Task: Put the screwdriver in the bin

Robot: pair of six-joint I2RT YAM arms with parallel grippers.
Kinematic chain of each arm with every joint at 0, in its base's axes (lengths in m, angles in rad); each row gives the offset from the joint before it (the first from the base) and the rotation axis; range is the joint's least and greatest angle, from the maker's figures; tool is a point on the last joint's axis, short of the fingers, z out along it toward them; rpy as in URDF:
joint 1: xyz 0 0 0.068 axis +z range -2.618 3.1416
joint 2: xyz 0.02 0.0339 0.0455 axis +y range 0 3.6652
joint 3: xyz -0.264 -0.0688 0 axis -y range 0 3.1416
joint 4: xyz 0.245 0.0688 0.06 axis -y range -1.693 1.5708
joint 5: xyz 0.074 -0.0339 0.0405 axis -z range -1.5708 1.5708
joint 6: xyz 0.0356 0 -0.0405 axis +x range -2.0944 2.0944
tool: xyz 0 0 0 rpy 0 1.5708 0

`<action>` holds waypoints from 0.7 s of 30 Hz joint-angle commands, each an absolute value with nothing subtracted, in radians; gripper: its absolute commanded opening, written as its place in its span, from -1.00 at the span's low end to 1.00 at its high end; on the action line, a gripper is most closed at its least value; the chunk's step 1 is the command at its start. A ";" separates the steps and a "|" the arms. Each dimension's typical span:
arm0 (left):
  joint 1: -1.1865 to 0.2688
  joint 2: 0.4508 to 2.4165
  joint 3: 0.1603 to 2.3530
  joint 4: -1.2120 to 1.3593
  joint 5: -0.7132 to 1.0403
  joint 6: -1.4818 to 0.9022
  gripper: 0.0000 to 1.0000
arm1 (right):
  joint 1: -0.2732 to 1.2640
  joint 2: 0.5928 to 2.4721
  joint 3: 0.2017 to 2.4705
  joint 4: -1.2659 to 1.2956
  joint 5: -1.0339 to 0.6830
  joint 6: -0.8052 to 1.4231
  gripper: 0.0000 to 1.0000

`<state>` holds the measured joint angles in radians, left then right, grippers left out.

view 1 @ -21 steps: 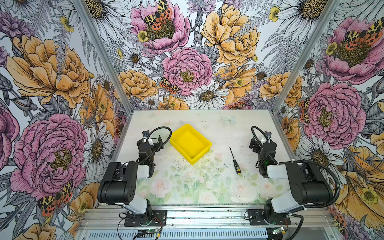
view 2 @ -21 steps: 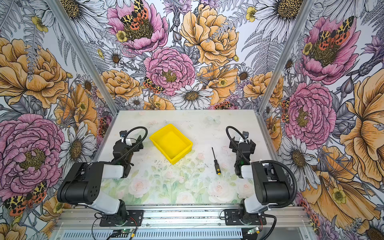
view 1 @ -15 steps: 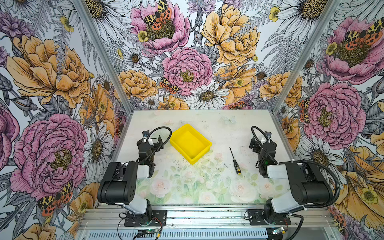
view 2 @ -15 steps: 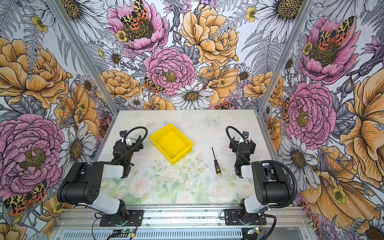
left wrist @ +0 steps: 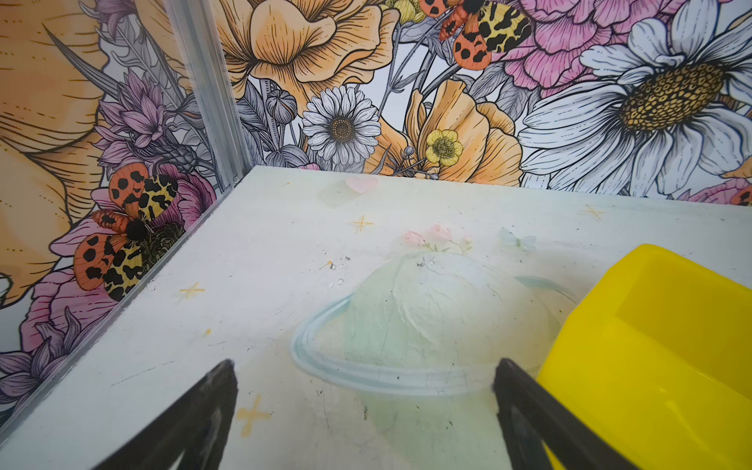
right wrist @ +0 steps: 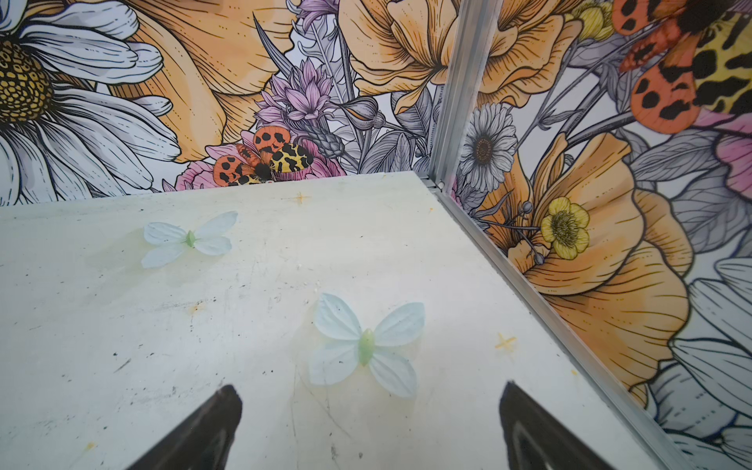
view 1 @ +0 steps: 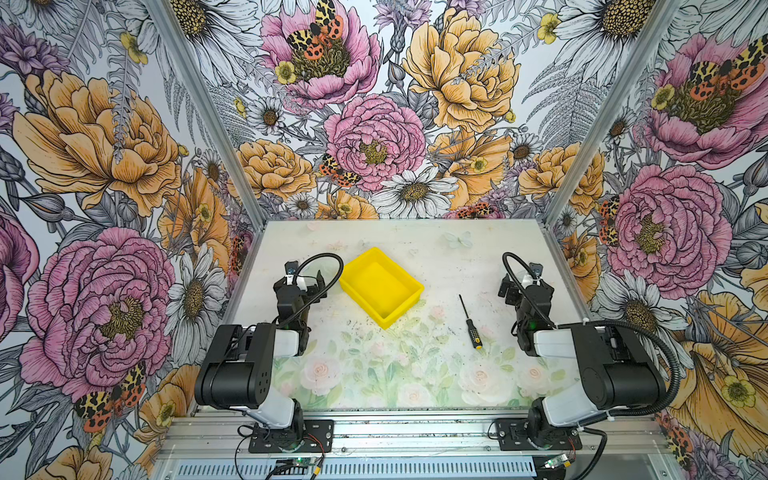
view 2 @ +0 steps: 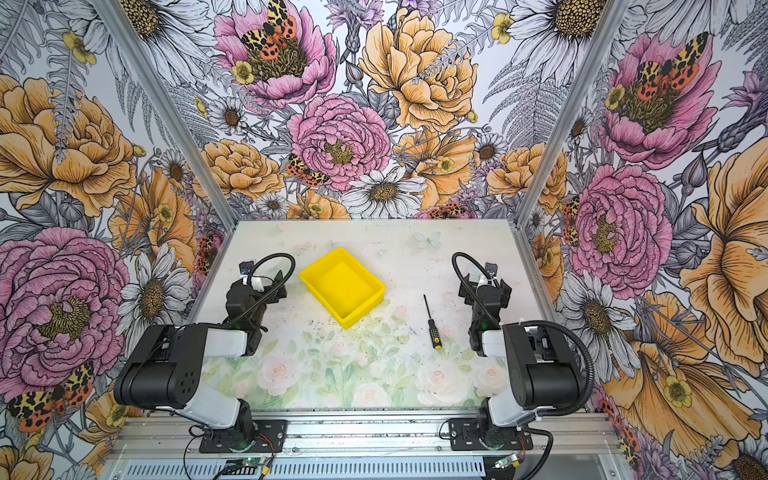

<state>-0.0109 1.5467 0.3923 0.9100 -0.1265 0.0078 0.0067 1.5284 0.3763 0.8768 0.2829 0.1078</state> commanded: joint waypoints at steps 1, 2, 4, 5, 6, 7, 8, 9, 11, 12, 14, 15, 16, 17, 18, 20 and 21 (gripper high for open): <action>-0.014 1.549 0.379 0.936 -0.136 0.018 0.97 | 0.002 1.534 0.369 0.910 0.272 0.117 0.99; -0.014 1.549 0.378 0.935 -0.137 0.018 0.97 | 0.002 1.533 0.369 0.909 0.272 0.117 0.99; -0.013 1.549 0.378 0.936 -0.137 0.018 0.97 | 0.002 1.533 0.369 0.909 0.272 0.119 0.99; -0.013 1.549 0.378 0.935 -0.137 0.018 0.97 | 0.003 1.534 0.369 0.910 0.272 0.117 0.99; -0.013 1.549 0.378 0.935 -0.136 0.018 0.97 | 0.002 1.534 0.368 0.910 0.271 0.117 0.99; -0.013 1.549 0.378 0.935 -0.136 0.018 0.97 | 0.003 1.533 0.369 0.910 0.272 0.117 0.99; -0.013 1.549 0.379 0.934 -0.136 0.018 0.97 | 0.002 1.534 0.368 0.910 0.272 0.117 0.99; -0.012 1.549 0.379 0.935 -0.137 0.018 0.97 | 0.003 1.534 0.369 0.910 0.272 0.117 0.99; -0.012 1.549 0.379 0.933 -0.137 0.017 0.97 | 0.003 1.534 0.369 0.910 0.271 0.117 0.99; -0.012 1.549 0.379 0.934 -0.135 0.017 0.97 | 0.003 1.534 0.368 0.910 0.272 0.118 0.99; -0.012 1.548 0.379 0.933 -0.135 0.017 0.97 | 0.003 1.533 0.370 0.911 0.272 0.117 0.99; -0.012 1.548 0.379 0.934 -0.135 0.017 0.97 | 0.002 1.533 0.368 0.911 0.272 0.118 0.99; -0.011 1.548 0.378 0.934 -0.135 0.017 0.97 | 0.002 1.532 0.368 0.910 0.272 0.117 0.99; -0.011 1.547 0.377 0.934 -0.135 0.017 0.97 | 0.002 1.532 0.367 0.911 0.272 0.118 0.99; -0.011 1.547 0.377 0.936 -0.135 0.018 0.97 | 0.002 1.532 0.367 0.912 0.273 0.119 0.99; -0.012 1.539 0.377 0.926 -0.137 0.013 0.97 | 0.002 1.526 0.371 0.904 0.277 0.120 0.99; -0.008 1.531 0.379 0.919 -0.135 0.012 0.97 | 0.002 1.513 0.379 0.874 0.285 0.125 0.99</action>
